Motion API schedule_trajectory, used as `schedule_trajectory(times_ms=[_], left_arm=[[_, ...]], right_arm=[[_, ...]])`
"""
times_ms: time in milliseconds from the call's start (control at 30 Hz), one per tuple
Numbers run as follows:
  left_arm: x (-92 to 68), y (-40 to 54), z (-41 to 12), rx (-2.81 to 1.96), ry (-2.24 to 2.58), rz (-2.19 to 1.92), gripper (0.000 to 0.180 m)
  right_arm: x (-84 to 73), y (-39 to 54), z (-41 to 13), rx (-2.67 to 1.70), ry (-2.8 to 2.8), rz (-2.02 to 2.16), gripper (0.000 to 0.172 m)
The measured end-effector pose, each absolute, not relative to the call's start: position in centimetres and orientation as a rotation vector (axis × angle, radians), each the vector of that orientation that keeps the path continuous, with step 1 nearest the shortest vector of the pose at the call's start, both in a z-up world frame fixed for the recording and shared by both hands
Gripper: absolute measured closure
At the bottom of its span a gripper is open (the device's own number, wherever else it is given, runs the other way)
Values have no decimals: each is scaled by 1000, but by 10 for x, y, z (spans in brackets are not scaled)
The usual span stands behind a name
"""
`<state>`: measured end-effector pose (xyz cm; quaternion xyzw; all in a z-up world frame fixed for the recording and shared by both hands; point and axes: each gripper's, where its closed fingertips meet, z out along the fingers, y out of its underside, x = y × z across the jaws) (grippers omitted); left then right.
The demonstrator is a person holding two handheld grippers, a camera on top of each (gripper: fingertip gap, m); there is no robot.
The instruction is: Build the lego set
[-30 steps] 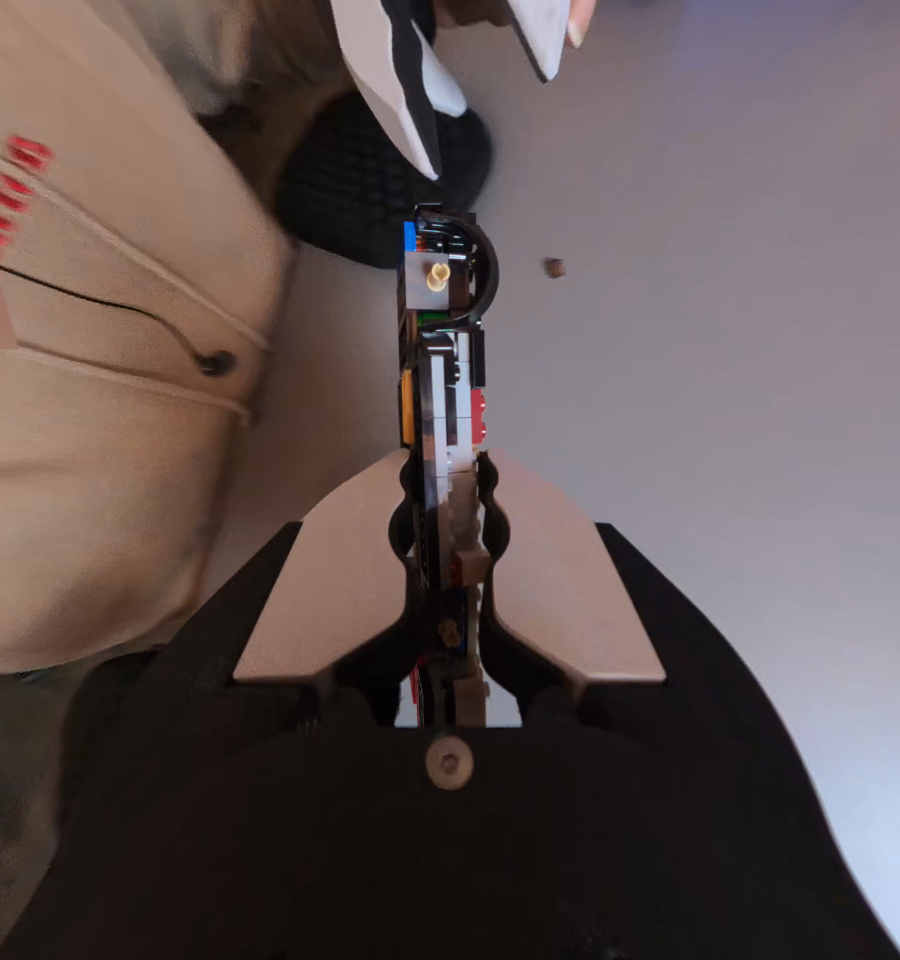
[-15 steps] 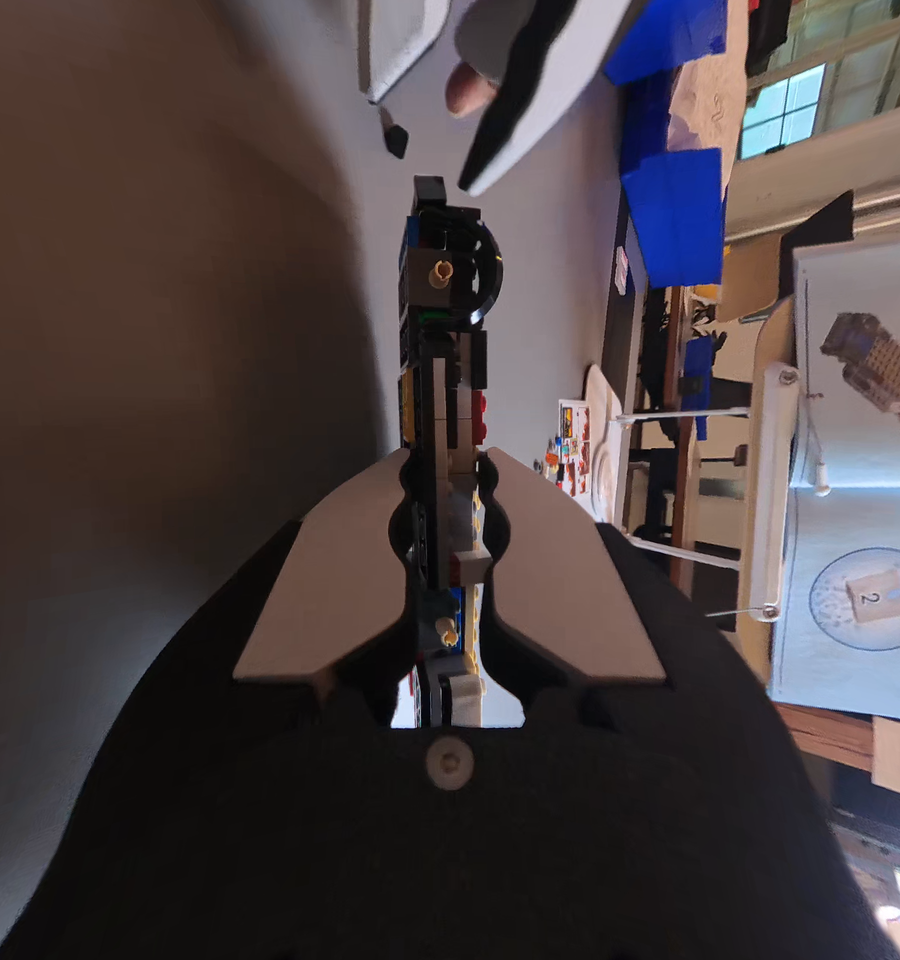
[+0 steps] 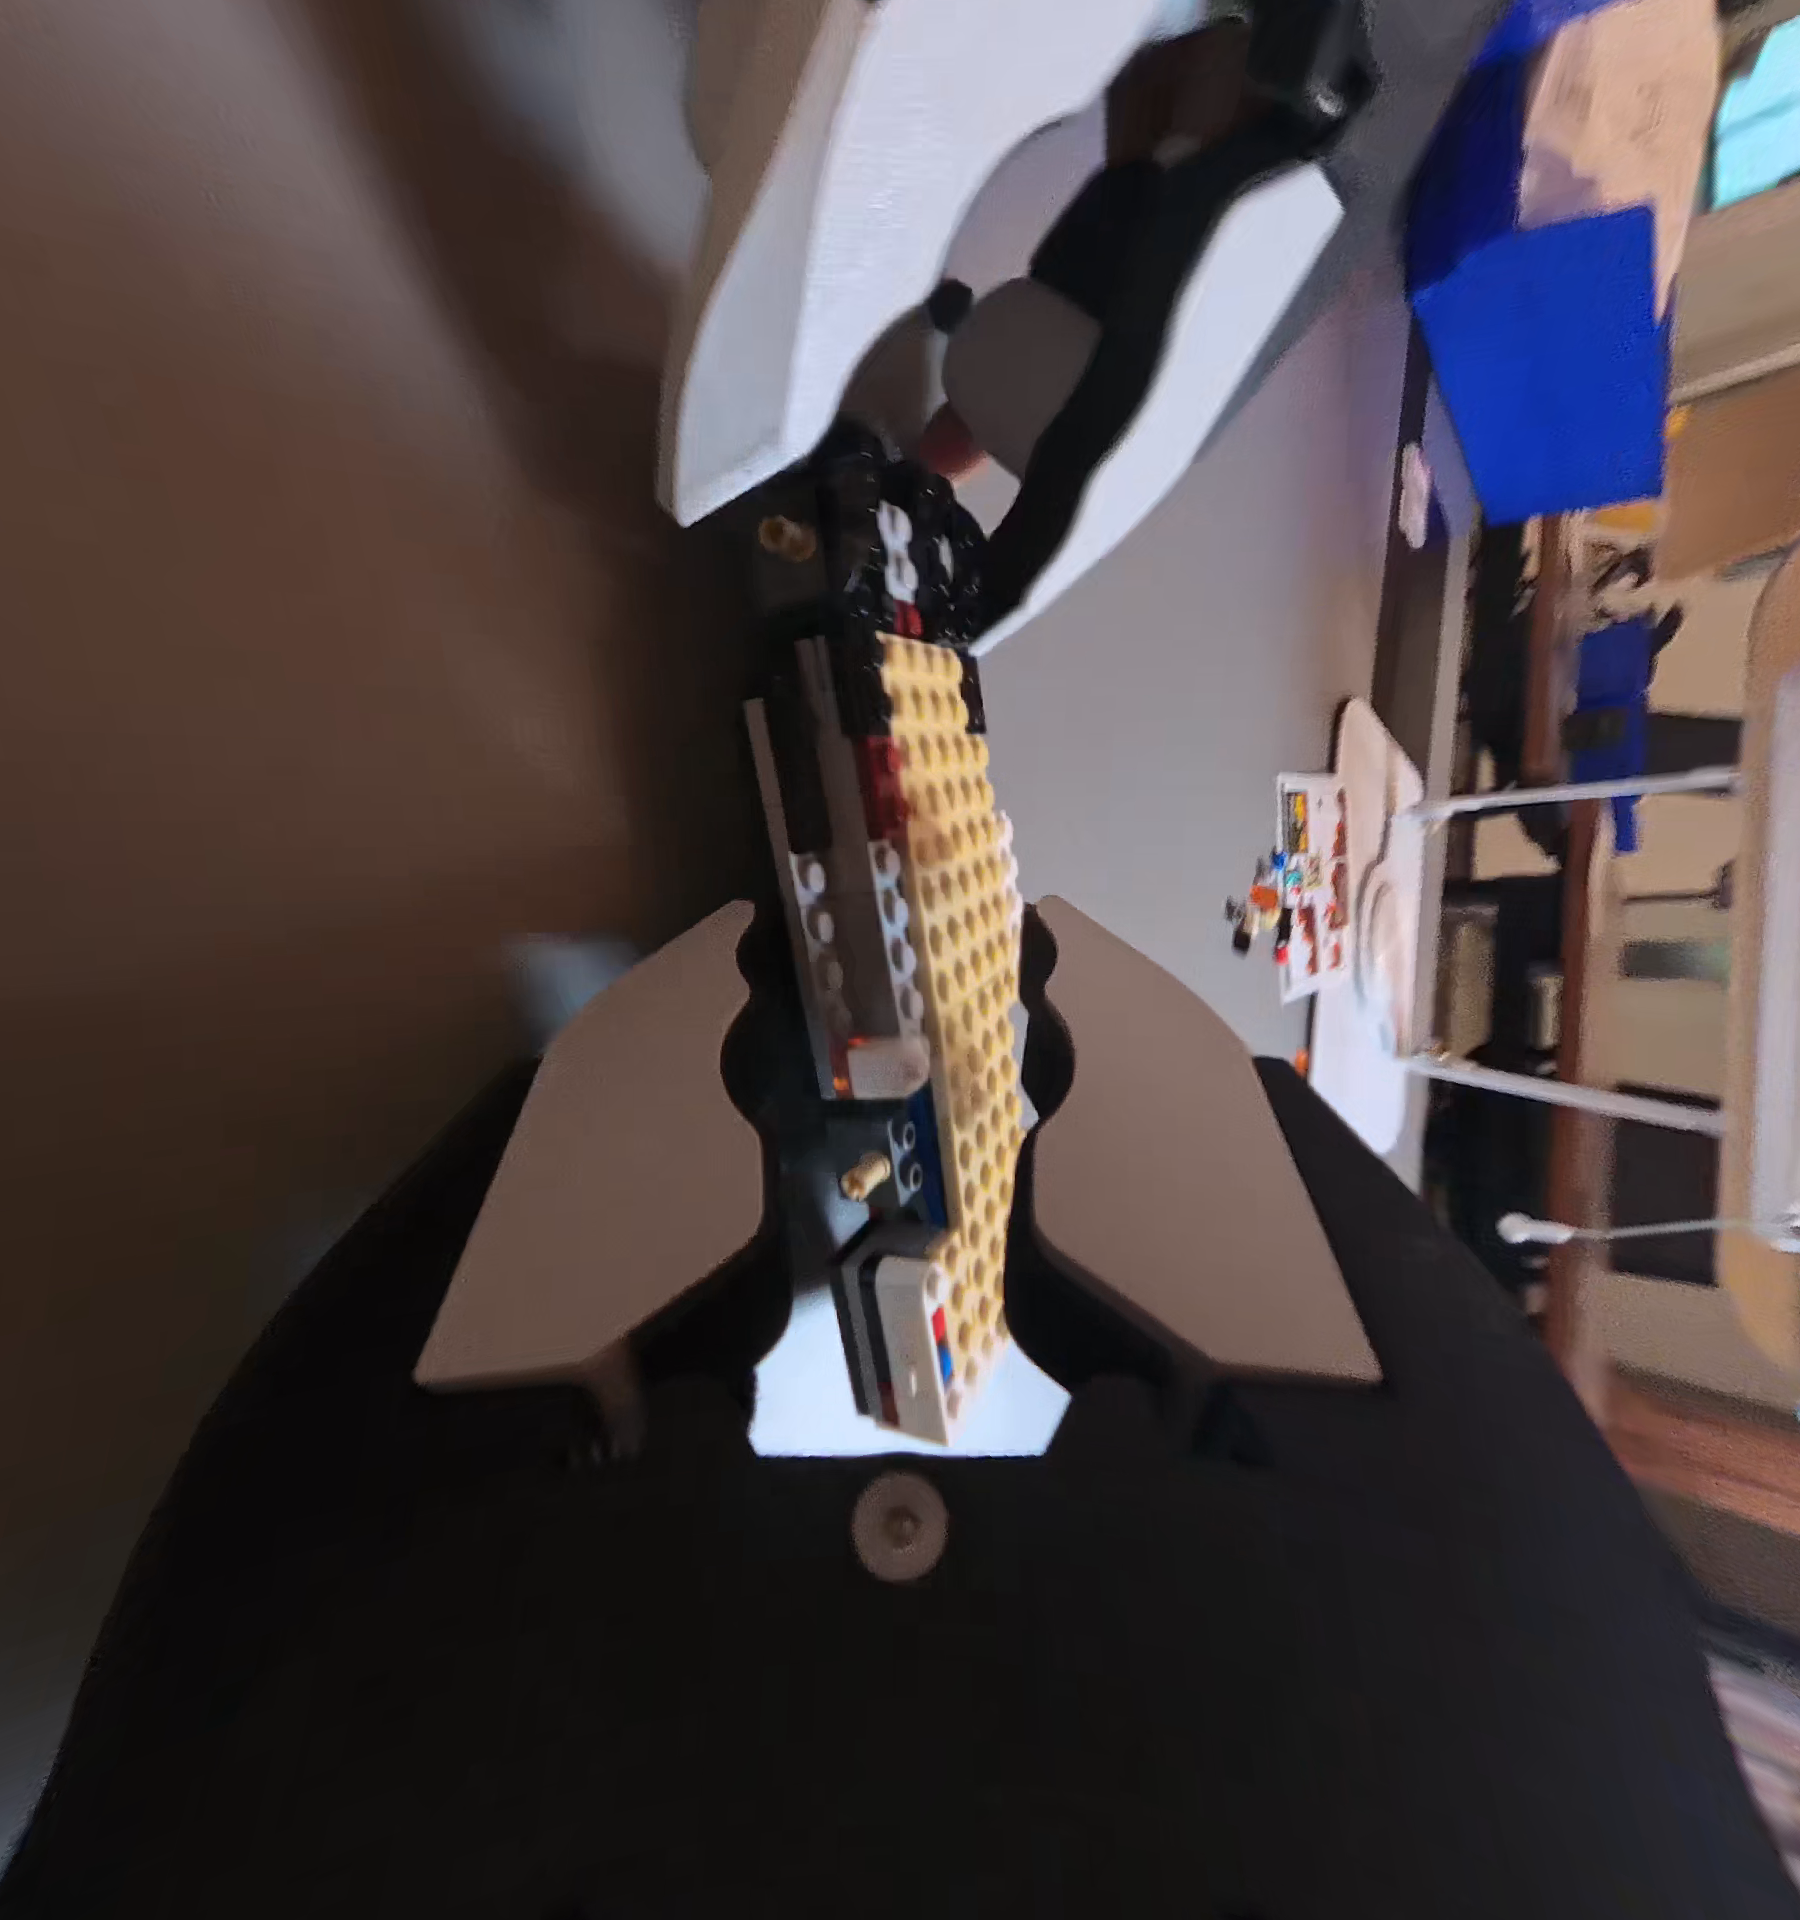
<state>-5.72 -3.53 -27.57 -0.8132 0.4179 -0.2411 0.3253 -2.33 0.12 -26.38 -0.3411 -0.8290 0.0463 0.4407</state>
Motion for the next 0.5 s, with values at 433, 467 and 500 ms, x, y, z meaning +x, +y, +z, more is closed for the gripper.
schedule_trajectory(times_ms=[433,467,500], left_arm=[[-56,-45,-285,-2185,1098,-445,109],[-53,-48,-285,-2180,1105,-460,109],[-50,-53,-284,-2172,1124,-475,109]], right_arm=[[35,11,-281,-1852,-1956,472,135],[34,15,-283,-1874,-1964,485,134],[32,20,-283,-1882,-1972,505,133]])
